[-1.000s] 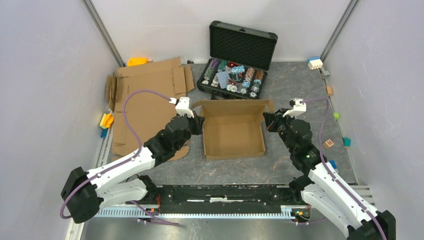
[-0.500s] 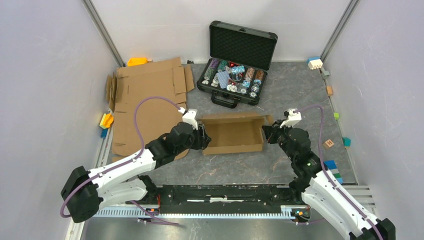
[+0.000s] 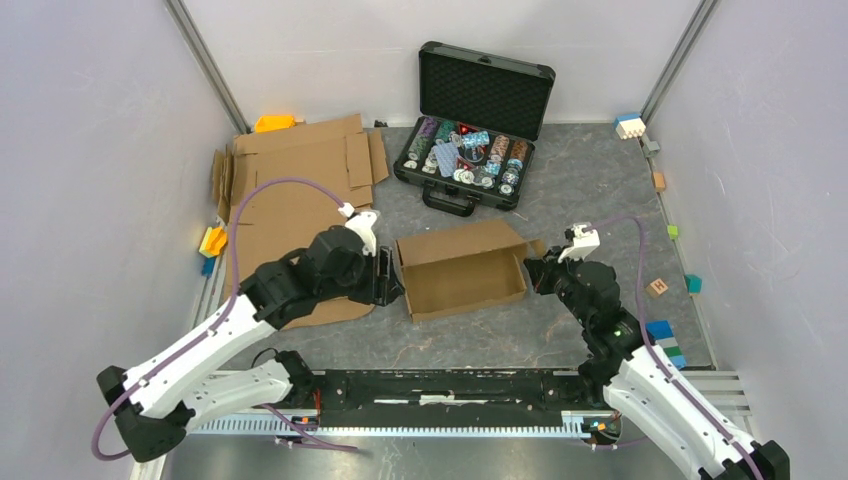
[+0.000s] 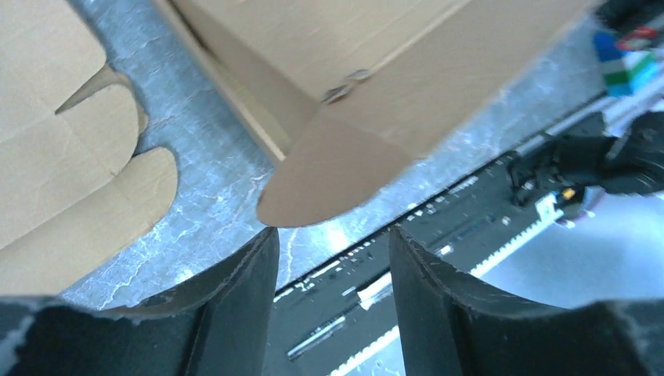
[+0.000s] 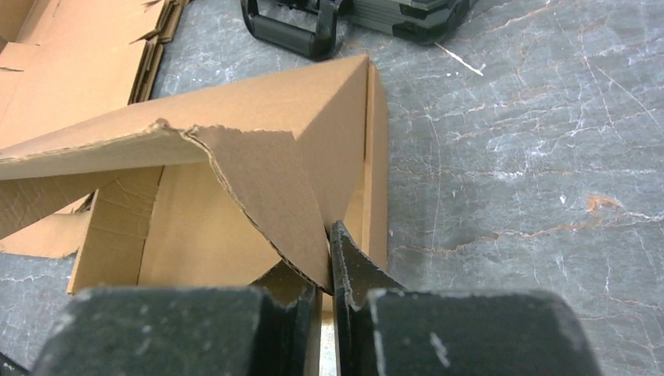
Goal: Fold the paper box
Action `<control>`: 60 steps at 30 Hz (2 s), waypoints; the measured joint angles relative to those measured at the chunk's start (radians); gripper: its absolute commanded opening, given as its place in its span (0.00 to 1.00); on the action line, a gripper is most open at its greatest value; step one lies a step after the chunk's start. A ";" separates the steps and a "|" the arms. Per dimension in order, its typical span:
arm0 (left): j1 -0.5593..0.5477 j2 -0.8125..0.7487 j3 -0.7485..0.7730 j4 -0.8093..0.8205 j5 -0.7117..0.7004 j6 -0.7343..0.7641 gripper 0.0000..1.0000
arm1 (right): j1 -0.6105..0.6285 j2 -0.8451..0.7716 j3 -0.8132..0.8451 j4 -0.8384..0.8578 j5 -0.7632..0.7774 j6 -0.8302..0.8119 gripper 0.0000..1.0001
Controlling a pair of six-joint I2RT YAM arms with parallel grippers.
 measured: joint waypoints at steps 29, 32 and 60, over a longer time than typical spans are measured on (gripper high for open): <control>-0.009 0.503 0.264 0.239 0.311 0.369 0.62 | 0.001 -0.213 0.089 -0.393 0.049 -0.051 0.65; -0.009 0.550 0.230 0.273 0.311 0.367 0.60 | 0.001 -0.286 0.163 -0.409 0.087 -0.090 0.74; -0.009 0.415 -0.001 0.394 0.293 0.267 0.46 | 0.002 0.310 0.166 -0.243 -0.102 -0.217 0.15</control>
